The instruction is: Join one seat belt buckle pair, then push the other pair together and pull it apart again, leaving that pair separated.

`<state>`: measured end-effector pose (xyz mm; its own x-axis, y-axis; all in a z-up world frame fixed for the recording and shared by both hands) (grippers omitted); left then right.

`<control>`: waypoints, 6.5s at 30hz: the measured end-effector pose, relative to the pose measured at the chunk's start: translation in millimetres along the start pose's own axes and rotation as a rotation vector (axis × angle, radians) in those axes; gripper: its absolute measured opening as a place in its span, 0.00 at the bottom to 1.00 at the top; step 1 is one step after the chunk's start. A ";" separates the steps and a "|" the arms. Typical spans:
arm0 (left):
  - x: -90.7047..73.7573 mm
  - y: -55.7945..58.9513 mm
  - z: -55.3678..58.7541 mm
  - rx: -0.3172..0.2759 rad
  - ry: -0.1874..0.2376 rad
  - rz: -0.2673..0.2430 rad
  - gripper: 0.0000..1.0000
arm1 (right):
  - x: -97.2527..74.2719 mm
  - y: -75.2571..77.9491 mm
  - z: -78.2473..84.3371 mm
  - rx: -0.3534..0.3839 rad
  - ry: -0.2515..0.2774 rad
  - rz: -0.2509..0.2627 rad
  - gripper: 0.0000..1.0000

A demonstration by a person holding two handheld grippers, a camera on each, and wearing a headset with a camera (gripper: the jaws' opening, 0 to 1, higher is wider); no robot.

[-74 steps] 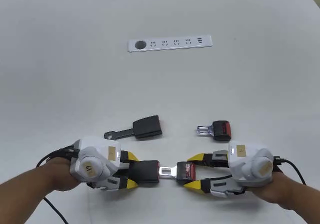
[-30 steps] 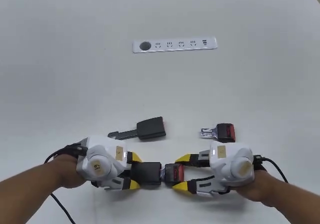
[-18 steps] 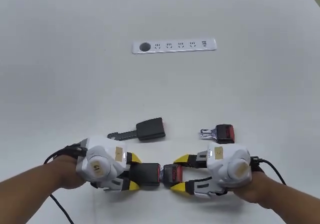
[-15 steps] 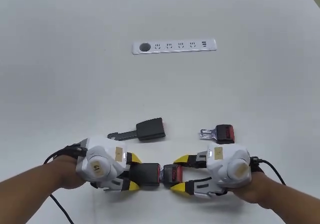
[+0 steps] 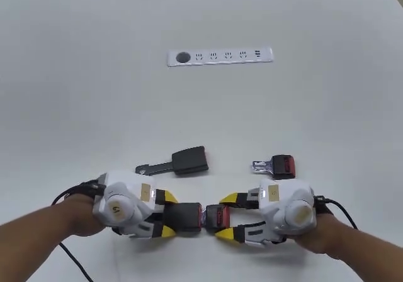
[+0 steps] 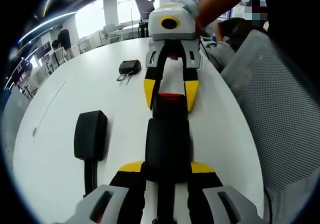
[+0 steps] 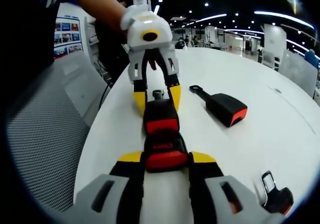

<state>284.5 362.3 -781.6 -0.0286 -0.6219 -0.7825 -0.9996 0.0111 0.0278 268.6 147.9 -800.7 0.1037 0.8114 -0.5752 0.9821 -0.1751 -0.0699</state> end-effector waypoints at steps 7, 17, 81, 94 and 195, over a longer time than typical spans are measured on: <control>-1.0 1.6 3.3 -0.013 0.036 -0.007 0.33 | -0.4 0.7 -0.1 -0.014 0.006 -0.005 0.34; -1.1 0.4 5.1 -0.014 0.053 0.003 0.32 | -0.5 1.9 -0.6 -0.025 0.007 -0.011 0.34; -22.0 -8.3 -15.7 -0.155 0.077 -0.098 0.88 | -36.6 17.8 -6.1 0.059 0.030 0.193 0.80; -31.1 -58.7 -23.7 -0.148 0.106 -0.182 0.86 | -85.1 64.5 12.2 0.086 -0.029 0.267 0.77; 14.6 -110.7 -25.8 0.015 0.005 0.008 0.35 | -52.6 114.2 21.0 -0.028 -0.063 0.051 0.36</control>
<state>395.0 331.7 -780.1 -0.0362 -0.6258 -0.7791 -0.9993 0.0272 0.0246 372.0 73.6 -795.6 0.1450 0.7652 -0.6273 0.9798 -0.1992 -0.0165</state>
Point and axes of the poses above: the centre of the closed fingertips' face, and the gripper's own axes: x roughly forward along the fingers, y roughly to its right, z roughly out of its underside, the point moved 10 cm from there along -x, roughly backward along the fingers, and after that the axes turned 1 degree about z, right-handed, at the moved point
